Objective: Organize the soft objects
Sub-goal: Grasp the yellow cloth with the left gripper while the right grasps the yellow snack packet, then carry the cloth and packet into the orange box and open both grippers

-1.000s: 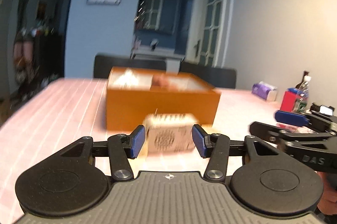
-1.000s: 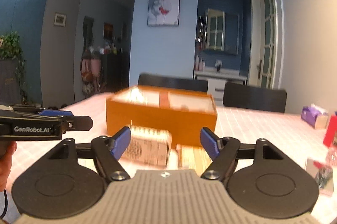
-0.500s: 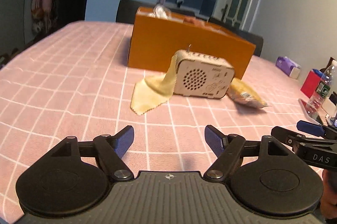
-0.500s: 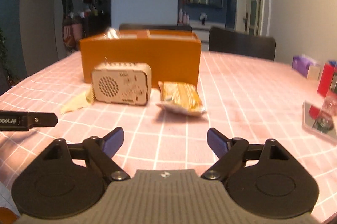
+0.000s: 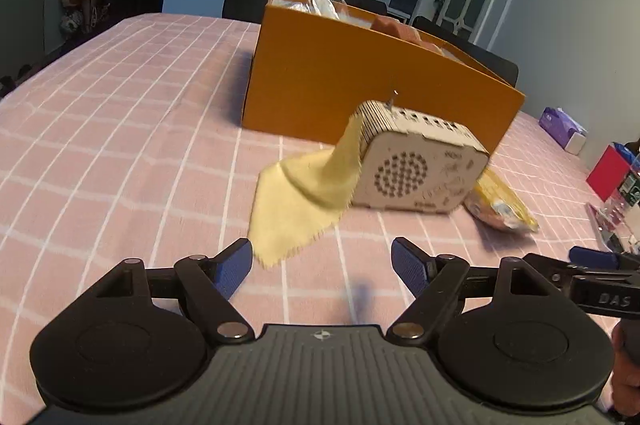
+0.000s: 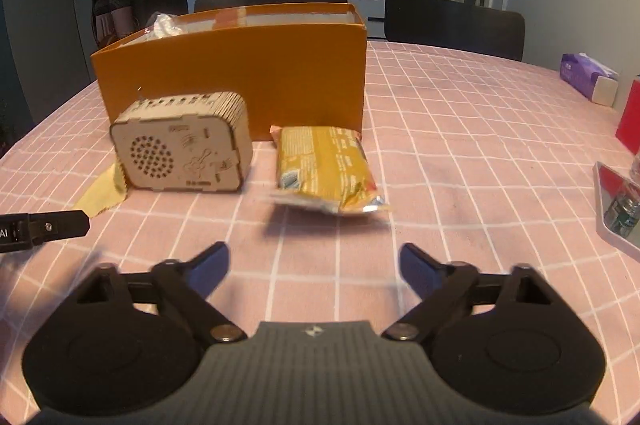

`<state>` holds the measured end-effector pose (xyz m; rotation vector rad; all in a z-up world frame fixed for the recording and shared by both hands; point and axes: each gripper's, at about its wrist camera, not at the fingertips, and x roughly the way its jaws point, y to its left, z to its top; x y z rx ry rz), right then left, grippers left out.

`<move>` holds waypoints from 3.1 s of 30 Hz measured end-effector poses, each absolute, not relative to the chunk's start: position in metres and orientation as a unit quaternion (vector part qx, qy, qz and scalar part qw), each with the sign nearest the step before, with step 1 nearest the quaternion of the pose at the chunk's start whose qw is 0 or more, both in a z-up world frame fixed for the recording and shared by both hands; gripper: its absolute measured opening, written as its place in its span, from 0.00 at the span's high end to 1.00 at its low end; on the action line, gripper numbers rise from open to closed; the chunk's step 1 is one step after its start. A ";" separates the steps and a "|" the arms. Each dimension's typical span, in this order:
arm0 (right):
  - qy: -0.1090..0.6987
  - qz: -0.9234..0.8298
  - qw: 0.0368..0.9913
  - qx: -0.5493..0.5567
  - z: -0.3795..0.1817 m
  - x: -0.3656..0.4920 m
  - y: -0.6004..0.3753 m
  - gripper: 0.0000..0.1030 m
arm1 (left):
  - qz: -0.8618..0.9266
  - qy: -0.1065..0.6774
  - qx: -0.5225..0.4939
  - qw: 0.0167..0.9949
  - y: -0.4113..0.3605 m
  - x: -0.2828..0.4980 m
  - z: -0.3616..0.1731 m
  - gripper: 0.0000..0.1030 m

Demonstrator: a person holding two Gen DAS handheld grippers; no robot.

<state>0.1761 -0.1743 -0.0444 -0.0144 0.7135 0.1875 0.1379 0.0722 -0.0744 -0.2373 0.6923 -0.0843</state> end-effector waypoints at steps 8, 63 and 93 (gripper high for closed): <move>0.371 0.105 0.923 0.001 -0.047 0.219 -0.170 0.05 | -0.031 0.359 -0.071 0.930 0.068 0.175 -0.081 0.09; 0.357 0.083 0.930 0.016 -0.039 0.172 -0.179 0.53 | -0.040 0.313 -0.043 0.948 0.057 0.126 -0.054 0.95; 0.237 0.203 0.949 0.049 0.095 0.105 -0.169 0.53 | -0.150 0.133 -0.042 0.979 0.019 0.079 0.067 0.95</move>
